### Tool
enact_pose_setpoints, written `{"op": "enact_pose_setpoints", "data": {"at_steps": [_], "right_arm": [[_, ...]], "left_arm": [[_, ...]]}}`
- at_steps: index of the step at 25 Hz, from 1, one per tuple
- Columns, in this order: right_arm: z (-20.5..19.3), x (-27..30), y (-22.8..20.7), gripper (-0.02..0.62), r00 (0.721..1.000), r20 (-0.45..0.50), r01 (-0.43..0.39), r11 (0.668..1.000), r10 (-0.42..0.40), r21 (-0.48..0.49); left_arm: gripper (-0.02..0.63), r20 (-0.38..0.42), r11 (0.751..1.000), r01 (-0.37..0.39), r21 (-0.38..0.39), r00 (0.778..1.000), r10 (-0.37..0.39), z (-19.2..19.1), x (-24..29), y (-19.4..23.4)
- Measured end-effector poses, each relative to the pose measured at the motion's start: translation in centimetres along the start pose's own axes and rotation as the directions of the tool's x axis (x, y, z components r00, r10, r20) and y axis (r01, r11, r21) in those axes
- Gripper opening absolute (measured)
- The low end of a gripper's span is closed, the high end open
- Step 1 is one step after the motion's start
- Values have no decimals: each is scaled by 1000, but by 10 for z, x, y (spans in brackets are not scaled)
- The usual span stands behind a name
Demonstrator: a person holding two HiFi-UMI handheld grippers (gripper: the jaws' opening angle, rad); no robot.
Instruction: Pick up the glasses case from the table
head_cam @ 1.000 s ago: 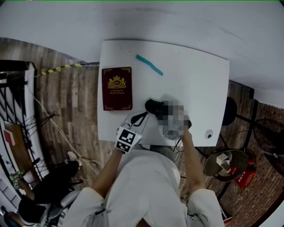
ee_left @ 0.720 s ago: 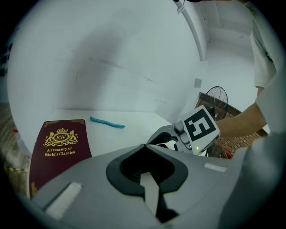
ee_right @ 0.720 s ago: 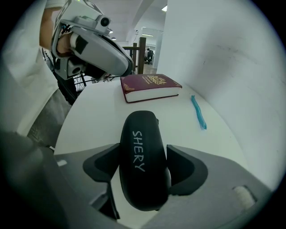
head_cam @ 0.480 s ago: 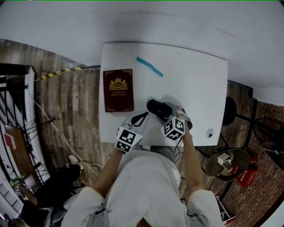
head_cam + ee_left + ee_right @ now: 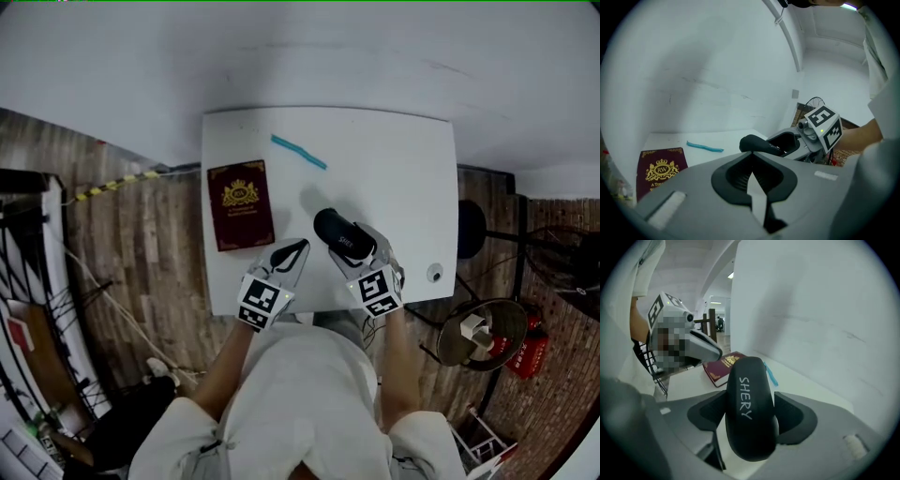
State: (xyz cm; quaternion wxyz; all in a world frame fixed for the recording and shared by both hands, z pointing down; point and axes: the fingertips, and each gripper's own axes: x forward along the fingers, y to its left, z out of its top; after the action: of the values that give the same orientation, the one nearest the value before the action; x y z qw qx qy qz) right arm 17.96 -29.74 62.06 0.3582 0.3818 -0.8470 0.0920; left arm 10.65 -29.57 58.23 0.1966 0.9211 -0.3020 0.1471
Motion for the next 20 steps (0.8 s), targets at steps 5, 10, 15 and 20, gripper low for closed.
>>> {"op": "enact_pose_setpoints", "data": {"at_steps": [5, 10, 15, 20], "right_arm": [[27, -42, -3, 318, 989, 114, 80, 994, -89, 77], [57, -91, -10, 318, 956, 237, 144, 981, -171, 129], [70, -136, -11, 318, 913, 347, 161, 972, -213, 174], [72, -173, -7, 318, 875, 430, 144, 967, -224, 212]], "left_arm": [[20, 66, 998, 40, 45, 997, -43, 30, -10, -10], [20, 131, 994, 47, 100, 990, -60, 62, -21, -27], [20, 188, 989, 19, 145, 981, -46, 87, -33, -51], [20, 230, 985, -36, 167, 973, -4, 101, -50, -76]]}}
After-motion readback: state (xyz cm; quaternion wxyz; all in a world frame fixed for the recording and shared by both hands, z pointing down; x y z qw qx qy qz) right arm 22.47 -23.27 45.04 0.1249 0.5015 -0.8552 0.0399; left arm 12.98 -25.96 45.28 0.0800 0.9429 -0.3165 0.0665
